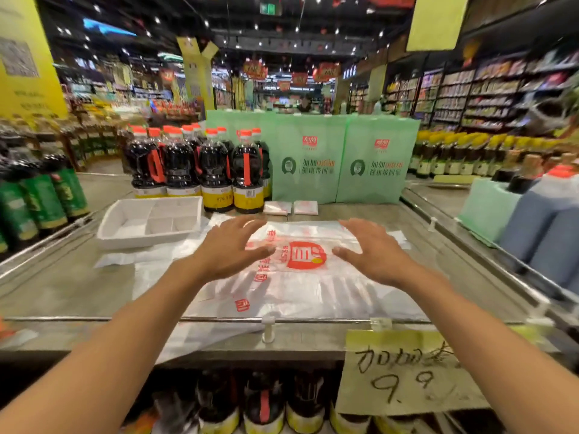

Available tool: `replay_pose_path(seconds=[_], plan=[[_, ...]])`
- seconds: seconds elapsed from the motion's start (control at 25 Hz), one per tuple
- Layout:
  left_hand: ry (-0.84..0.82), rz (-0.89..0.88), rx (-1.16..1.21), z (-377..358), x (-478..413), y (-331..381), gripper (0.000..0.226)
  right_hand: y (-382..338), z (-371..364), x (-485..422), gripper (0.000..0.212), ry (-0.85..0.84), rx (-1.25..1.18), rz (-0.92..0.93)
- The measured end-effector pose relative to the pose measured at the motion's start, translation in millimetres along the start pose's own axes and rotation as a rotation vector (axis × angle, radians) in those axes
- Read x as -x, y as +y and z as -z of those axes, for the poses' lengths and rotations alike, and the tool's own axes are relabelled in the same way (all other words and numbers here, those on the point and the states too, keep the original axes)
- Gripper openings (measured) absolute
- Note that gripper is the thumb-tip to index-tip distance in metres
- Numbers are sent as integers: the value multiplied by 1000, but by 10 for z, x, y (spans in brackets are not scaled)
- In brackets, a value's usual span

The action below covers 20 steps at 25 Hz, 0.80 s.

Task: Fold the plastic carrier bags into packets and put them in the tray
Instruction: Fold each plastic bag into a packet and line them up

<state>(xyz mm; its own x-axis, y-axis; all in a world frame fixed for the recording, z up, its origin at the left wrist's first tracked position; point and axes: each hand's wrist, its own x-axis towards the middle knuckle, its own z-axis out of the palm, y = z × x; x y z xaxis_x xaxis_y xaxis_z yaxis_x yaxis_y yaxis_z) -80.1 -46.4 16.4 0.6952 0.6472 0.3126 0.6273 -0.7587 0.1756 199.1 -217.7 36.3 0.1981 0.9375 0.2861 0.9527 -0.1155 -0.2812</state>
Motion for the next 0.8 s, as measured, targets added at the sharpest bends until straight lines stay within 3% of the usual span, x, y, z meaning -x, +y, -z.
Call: replay_pose_path(seconds=[0.36,0.52,0.8], plan=[[-38,118,60,-51,434,138,116,-138,-165,299,72,-22,-56,-34],[-57,105,53,-133,402,103,87,-149,-255,322,73,-57,-58,-31],[-170,30,191,-180,354,144,75,-117,-294,322,72,-159,-157,46]])
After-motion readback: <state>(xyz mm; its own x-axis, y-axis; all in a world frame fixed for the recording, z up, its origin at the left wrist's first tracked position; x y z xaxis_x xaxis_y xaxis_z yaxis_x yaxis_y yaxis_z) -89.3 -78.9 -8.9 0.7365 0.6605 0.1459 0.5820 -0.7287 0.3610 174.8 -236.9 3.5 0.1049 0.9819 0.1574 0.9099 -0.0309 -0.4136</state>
